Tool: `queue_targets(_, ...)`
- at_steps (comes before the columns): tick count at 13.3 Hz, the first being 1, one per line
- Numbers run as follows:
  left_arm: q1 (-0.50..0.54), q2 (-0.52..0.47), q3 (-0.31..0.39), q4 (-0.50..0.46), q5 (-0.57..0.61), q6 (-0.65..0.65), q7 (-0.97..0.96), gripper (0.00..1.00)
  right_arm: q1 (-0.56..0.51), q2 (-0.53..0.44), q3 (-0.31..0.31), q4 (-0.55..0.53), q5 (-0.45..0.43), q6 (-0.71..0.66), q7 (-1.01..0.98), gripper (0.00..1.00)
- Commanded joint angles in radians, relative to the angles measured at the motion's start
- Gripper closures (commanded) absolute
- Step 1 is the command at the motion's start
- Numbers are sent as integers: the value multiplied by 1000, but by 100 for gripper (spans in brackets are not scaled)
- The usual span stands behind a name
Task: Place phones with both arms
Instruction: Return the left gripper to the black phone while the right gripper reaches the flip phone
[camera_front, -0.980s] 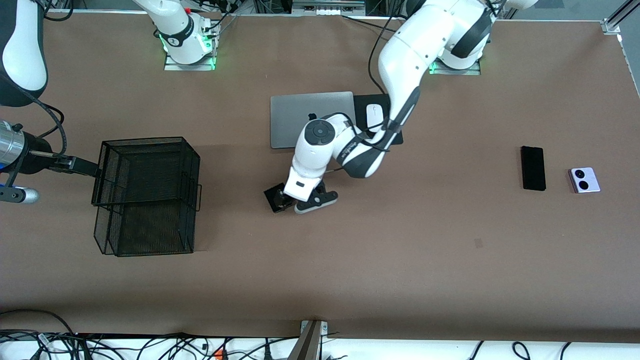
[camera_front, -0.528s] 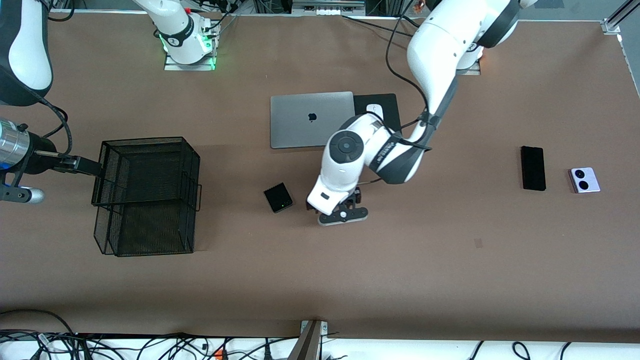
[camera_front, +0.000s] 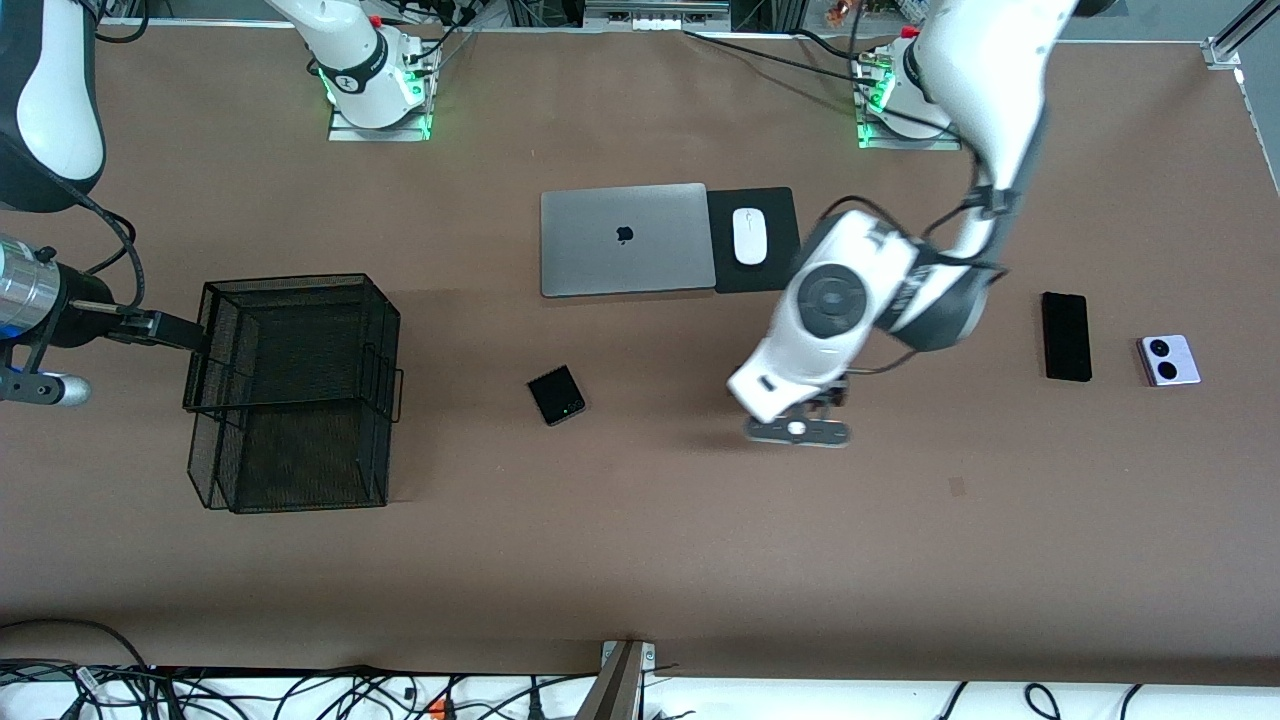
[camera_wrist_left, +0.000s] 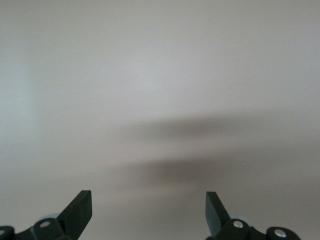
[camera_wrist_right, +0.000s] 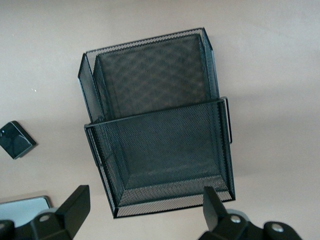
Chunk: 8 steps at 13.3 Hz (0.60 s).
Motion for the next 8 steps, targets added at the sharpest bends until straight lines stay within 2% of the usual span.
queue_targets(1, 98, -103, -6, -84, 1, -90, 202, 0, 0, -24, 2, -16, -15, -24, -32, 0)
queue_targets(4, 210, -130, -6, -88, 91, -150, 392, 0, 0, -22, -1, -15, -13, -53, -65, 0)
queue_targets(6, 268, -136, -3, -90, 103, -153, 507, 0, 9, -13, 4, -24, -13, -57, -63, 0)
queue_targets(8, 342, -150, -2, -101, 107, -152, 650, 0, 69, 4, 4, -27, -13, -76, -60, 0)
